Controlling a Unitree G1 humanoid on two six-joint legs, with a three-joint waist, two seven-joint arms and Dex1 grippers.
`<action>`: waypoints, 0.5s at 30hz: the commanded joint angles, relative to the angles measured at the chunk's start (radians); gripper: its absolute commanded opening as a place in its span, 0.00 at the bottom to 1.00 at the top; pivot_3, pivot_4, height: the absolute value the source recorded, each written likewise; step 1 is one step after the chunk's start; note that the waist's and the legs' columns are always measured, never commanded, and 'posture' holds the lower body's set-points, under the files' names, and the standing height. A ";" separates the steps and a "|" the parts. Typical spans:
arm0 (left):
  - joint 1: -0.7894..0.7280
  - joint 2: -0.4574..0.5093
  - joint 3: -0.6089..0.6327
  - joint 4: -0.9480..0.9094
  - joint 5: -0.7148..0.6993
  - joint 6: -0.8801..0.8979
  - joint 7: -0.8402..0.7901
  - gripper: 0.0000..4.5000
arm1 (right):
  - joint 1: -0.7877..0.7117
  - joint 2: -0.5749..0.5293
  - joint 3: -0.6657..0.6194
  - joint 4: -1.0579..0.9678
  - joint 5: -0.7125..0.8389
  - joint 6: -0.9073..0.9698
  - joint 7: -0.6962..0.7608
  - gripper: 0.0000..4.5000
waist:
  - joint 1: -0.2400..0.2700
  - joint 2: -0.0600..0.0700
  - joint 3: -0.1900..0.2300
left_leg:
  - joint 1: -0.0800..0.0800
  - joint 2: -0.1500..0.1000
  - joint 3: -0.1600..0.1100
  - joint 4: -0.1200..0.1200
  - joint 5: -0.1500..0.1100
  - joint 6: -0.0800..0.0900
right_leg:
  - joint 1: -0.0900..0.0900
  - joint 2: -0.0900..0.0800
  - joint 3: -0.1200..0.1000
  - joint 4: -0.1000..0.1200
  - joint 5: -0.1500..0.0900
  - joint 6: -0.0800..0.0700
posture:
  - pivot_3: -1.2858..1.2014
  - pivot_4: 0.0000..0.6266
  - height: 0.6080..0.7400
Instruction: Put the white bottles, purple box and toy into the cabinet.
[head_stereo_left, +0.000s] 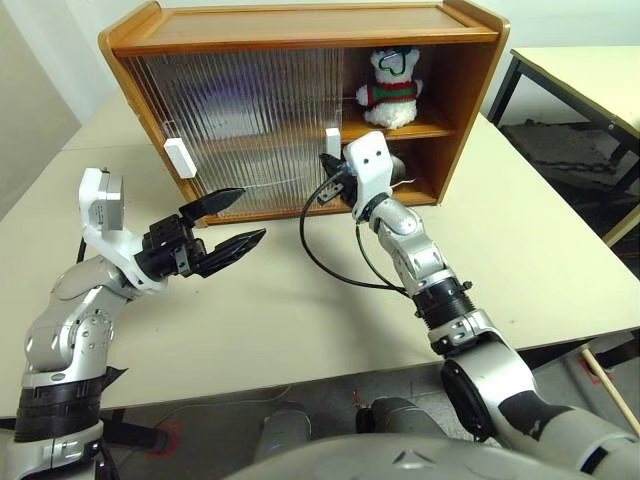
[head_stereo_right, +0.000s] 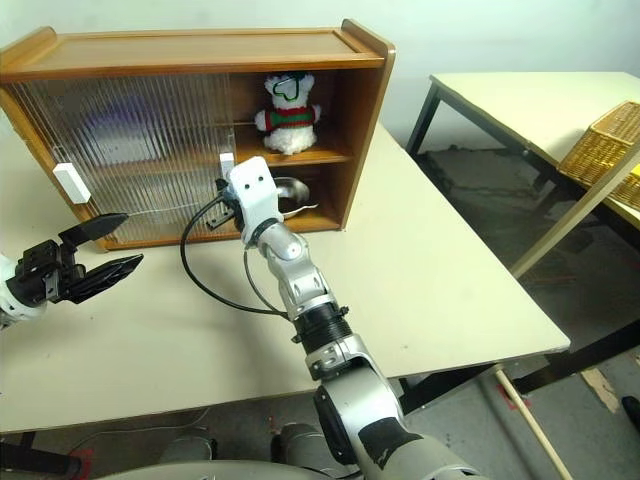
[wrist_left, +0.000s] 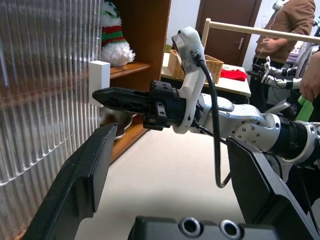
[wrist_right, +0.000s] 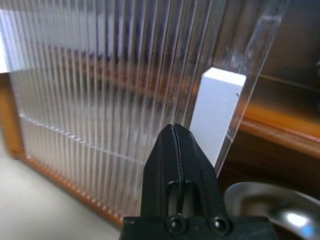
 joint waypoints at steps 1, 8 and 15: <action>0.002 -0.004 -0.007 -0.013 0.009 -0.006 -0.001 1.00 | -0.006 0.010 0.011 -0.025 -0.067 -0.023 -0.079 0.00 | 0.001 0.000 0.000 | 0.000 0.000 0.000 0.000 0.000 0.000 | 0.000 0.000 0.000 0.000 0.000 0.000 | 0.53 0.02 1.00; 0.015 -0.006 -0.008 -0.017 0.006 -0.006 -0.009 1.00 | 0.040 -0.018 0.008 -0.113 -0.143 0.001 -0.171 0.00 | 0.001 0.000 0.000 | 0.000 0.000 -0.001 0.000 0.000 0.000 | 0.000 0.000 0.000 0.000 0.000 0.000 | 0.52 0.04 1.00; 0.010 -0.010 -0.013 -0.008 0.009 -0.007 -0.014 1.00 | 0.093 -0.062 -0.042 -0.200 -0.146 0.077 -0.213 0.00 | 0.001 0.000 0.000 | -0.001 0.000 -0.001 0.000 0.000 0.000 | 0.000 0.000 0.000 0.000 -0.001 0.002 | 0.52 0.04 1.00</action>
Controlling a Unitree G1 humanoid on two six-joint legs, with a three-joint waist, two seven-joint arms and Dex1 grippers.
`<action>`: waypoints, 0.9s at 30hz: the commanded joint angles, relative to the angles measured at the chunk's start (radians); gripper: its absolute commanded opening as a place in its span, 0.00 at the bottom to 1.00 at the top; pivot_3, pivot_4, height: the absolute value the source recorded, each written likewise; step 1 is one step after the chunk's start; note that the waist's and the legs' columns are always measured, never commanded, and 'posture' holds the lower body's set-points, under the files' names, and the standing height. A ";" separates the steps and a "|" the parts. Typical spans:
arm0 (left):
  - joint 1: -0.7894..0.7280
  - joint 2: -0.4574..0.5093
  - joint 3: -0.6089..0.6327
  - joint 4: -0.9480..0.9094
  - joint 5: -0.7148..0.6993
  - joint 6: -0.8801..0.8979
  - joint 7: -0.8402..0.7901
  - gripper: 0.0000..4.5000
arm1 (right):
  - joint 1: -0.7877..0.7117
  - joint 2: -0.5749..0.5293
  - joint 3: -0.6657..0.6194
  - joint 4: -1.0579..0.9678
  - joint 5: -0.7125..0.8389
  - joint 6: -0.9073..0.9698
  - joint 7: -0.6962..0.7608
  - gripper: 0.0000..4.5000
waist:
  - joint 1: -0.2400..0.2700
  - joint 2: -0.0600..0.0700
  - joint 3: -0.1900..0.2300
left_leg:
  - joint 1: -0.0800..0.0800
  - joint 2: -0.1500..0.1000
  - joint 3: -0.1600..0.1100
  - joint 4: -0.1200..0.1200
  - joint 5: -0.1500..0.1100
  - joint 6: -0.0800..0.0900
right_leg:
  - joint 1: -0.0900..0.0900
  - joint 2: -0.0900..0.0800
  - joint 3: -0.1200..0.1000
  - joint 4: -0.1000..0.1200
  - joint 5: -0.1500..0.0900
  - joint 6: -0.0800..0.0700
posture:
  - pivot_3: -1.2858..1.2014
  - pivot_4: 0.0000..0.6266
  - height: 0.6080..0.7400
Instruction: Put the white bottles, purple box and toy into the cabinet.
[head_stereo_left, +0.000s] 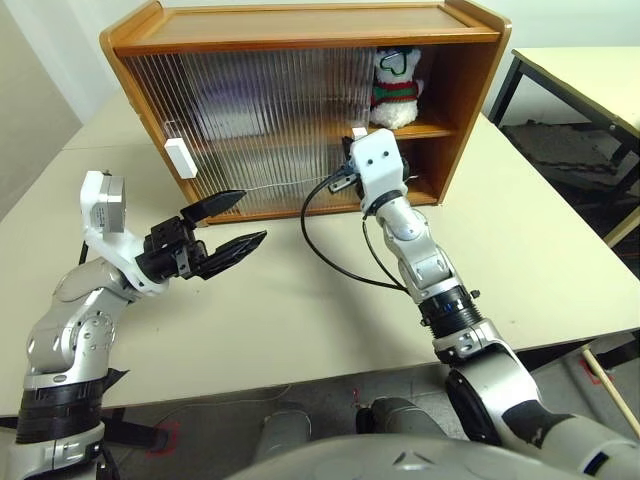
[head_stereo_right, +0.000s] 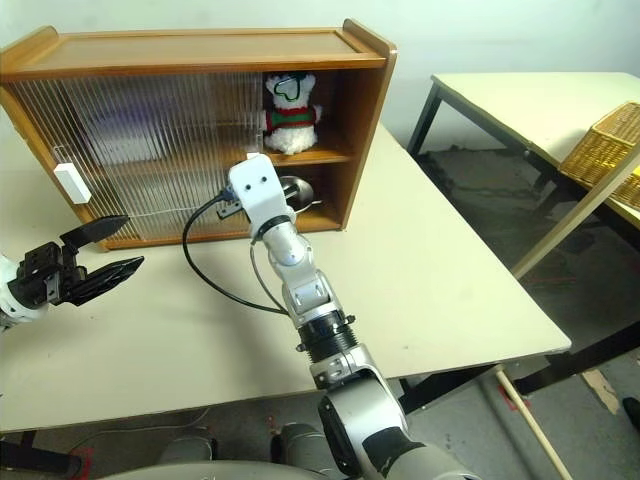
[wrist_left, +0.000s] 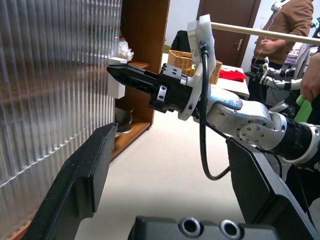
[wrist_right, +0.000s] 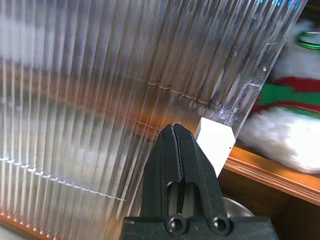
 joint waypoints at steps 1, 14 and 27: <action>0.000 -0.005 -0.013 -0.005 0.010 -0.005 -0.005 1.00 | 0.029 -0.023 -0.056 -0.031 0.009 0.056 -0.029 0.00 | 0.000 0.000 0.000 | 0.000 0.000 0.000 0.000 0.000 0.000 | 0.000 0.000 0.000 0.000 -0.001 0.001 | 0.52 0.05 1.00; -0.023 -0.004 -0.028 0.019 0.014 -0.003 -0.018 1.00 | 0.050 -0.054 -0.146 -0.041 0.023 0.165 -0.113 0.00 | 0.000 0.000 0.000 | 0.000 -0.002 -0.002 0.000 0.000 0.000 | 0.000 -0.001 0.001 0.000 -0.004 0.005 | 0.51 0.06 1.00; -0.041 -0.001 -0.033 0.031 0.018 -0.001 -0.023 1.00 | 0.014 -0.103 -0.209 0.023 -0.001 0.172 -0.235 0.00 | -0.006 0.001 0.001 | -0.001 -0.002 -0.003 -0.001 0.000 0.000 | -0.002 -0.001 0.001 0.000 -0.002 0.012 | 0.50 0.06 1.00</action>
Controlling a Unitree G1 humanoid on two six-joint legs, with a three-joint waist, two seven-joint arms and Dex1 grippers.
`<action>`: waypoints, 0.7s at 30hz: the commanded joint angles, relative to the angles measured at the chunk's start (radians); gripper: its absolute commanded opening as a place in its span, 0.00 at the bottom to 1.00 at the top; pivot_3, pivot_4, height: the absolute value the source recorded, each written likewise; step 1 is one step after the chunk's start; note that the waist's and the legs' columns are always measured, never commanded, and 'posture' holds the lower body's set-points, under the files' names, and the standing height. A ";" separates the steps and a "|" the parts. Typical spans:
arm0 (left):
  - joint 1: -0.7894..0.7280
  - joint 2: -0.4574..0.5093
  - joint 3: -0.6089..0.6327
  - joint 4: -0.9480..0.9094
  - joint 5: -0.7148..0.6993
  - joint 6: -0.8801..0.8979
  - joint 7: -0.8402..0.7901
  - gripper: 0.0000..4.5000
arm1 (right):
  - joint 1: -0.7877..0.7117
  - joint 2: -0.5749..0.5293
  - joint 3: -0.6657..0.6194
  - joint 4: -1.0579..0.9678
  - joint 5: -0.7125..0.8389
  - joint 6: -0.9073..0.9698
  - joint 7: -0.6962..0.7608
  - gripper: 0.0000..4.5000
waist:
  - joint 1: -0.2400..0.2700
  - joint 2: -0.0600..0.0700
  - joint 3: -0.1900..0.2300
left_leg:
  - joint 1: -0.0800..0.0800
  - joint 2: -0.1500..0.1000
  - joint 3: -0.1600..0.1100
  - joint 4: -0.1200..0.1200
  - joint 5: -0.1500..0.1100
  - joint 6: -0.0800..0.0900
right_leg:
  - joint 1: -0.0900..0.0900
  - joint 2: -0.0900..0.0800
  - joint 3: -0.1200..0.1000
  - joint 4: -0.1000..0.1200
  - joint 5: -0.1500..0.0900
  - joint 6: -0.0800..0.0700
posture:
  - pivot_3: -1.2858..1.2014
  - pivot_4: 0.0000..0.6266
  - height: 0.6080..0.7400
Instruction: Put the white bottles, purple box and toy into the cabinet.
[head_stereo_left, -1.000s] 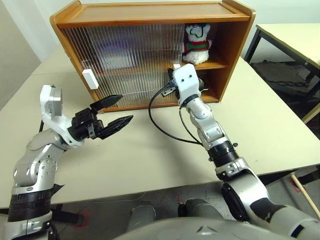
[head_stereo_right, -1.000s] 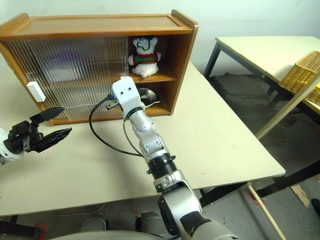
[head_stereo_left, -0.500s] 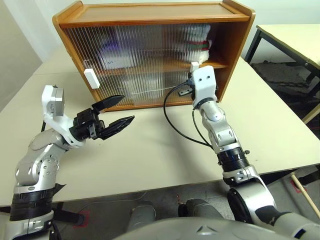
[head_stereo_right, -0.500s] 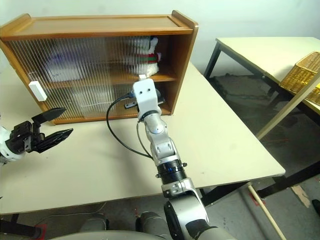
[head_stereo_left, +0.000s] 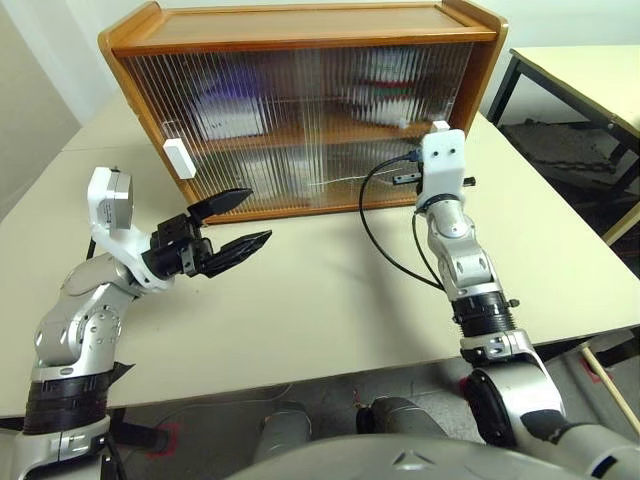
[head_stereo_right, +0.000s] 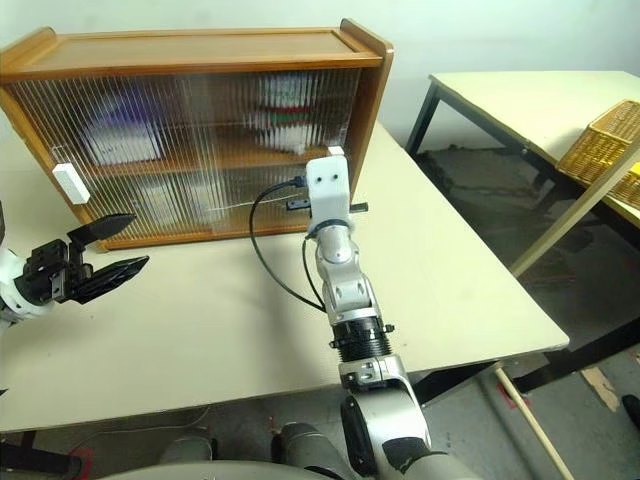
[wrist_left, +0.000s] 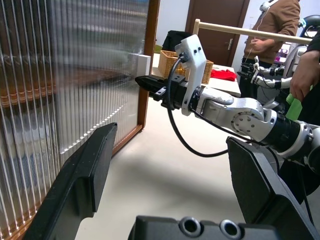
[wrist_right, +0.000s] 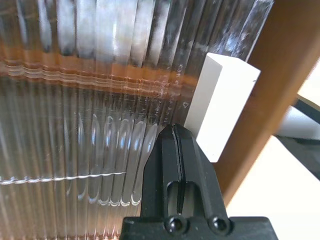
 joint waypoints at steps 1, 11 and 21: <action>-0.006 0.004 -0.009 0.012 0.016 -0.001 -0.005 1.00 | -0.024 -0.018 -0.028 0.042 -0.015 -0.006 -0.048 0.00 | -0.001 0.000 0.000 | 0.000 0.000 0.000 0.000 0.000 0.000 | 0.000 0.000 0.000 0.000 0.000 0.000 | 0.51 0.06 1.00; -0.007 0.007 -0.005 0.010 0.014 -0.001 -0.004 1.00 | -0.043 -0.034 -0.026 0.082 -0.022 -0.026 -0.076 0.00 | 0.005 0.000 0.000 | -0.001 0.001 -0.001 -0.003 0.000 0.000 | -0.001 0.000 0.000 -0.001 0.000 0.002 | 0.51 0.05 1.00; 0.003 0.005 -0.005 0.005 0.014 -0.003 -0.005 1.00 | 0.099 -0.087 0.056 -0.195 -0.015 0.005 0.143 0.00 | -0.005 -0.001 0.000 | 0.000 -0.001 0.006 -0.003 0.000 0.001 | -0.001 0.002 0.000 -0.001 0.000 0.002 | 0.51 0.04 1.00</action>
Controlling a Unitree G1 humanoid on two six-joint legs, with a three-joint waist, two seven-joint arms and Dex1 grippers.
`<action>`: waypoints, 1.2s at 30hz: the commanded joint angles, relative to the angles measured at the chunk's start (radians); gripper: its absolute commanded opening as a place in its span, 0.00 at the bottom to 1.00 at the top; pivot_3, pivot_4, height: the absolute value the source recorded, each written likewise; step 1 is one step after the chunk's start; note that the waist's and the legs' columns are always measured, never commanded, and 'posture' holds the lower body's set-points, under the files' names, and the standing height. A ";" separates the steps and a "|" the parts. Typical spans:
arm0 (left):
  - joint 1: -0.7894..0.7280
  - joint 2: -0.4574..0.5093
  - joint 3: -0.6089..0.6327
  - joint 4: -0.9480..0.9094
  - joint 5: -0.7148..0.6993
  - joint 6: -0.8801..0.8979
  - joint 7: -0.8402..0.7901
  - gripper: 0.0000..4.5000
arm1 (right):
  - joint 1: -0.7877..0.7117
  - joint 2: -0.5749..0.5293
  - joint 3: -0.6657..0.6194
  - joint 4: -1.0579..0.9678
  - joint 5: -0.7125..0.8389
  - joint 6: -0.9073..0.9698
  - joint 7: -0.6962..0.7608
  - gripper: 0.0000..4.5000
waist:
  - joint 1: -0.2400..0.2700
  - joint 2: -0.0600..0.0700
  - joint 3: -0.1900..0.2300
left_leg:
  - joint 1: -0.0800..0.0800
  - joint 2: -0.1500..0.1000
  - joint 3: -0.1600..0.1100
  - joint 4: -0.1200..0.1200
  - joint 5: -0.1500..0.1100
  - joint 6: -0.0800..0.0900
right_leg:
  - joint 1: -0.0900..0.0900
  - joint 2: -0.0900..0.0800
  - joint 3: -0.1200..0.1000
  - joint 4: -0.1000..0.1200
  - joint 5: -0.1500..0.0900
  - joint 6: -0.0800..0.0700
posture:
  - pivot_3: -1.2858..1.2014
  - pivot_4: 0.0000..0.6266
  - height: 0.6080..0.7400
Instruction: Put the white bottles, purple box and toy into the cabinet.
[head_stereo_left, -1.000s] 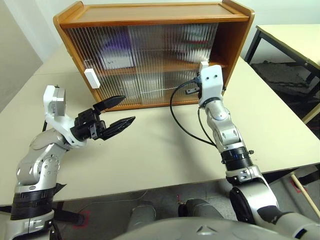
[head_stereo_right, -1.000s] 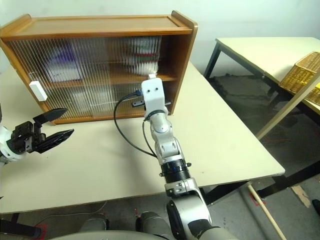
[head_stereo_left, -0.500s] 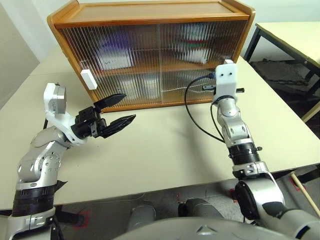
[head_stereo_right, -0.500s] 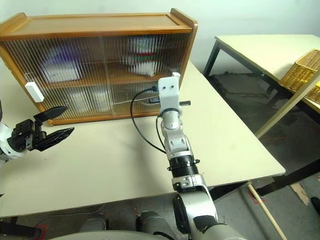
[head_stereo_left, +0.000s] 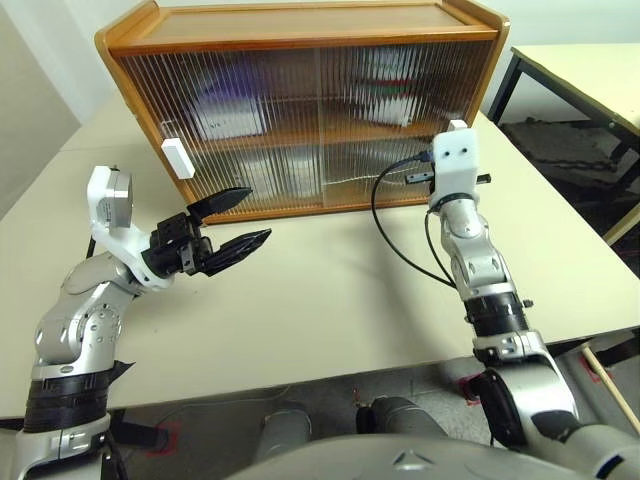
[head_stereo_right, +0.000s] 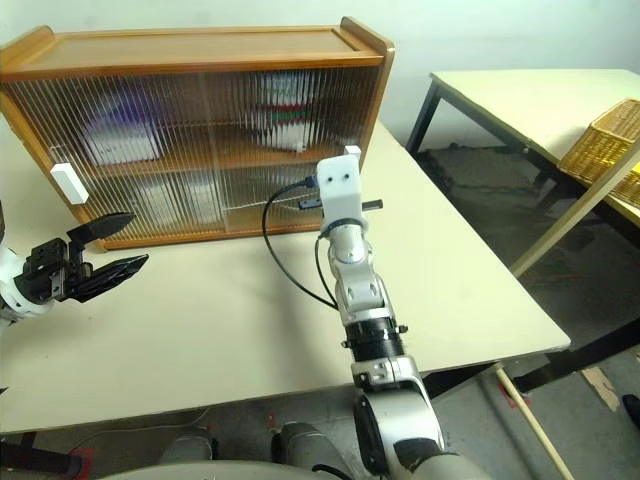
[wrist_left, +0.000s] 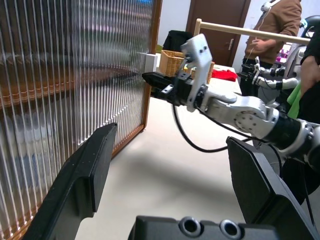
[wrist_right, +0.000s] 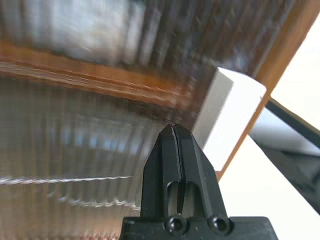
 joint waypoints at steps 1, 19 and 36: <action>0.008 0.003 -0.004 -0.003 0.013 -0.003 -0.004 1.00 | 0.053 -0.035 0.030 -0.108 -0.005 0.013 0.069 0.00 | -0.001 0.000 0.000 | 0.000 0.000 0.001 0.000 0.000 0.000 | 0.000 0.000 0.000 0.000 0.000 0.000 | 0.51 0.04 1.00; 0.186 -0.131 0.190 0.127 0.005 -0.122 0.121 1.00 | 0.294 -0.173 -0.210 0.002 0.376 -0.218 0.447 0.99 | -0.008 -0.001 -0.003 | 0.010 -0.001 0.003 0.006 0.000 0.000 | 0.013 0.002 0.002 0.000 -0.005 -0.004 | 0.50 0.02 1.00; 0.149 -0.198 0.289 0.489 0.265 -0.507 0.444 1.00 | 0.263 -0.197 -0.275 0.281 0.405 -0.370 0.501 0.99 | -0.009 0.000 -0.005 | 0.012 -0.002 0.003 0.006 0.001 0.002 | 0.016 0.002 0.003 0.000 -0.006 -0.002 | 0.50 0.01 1.00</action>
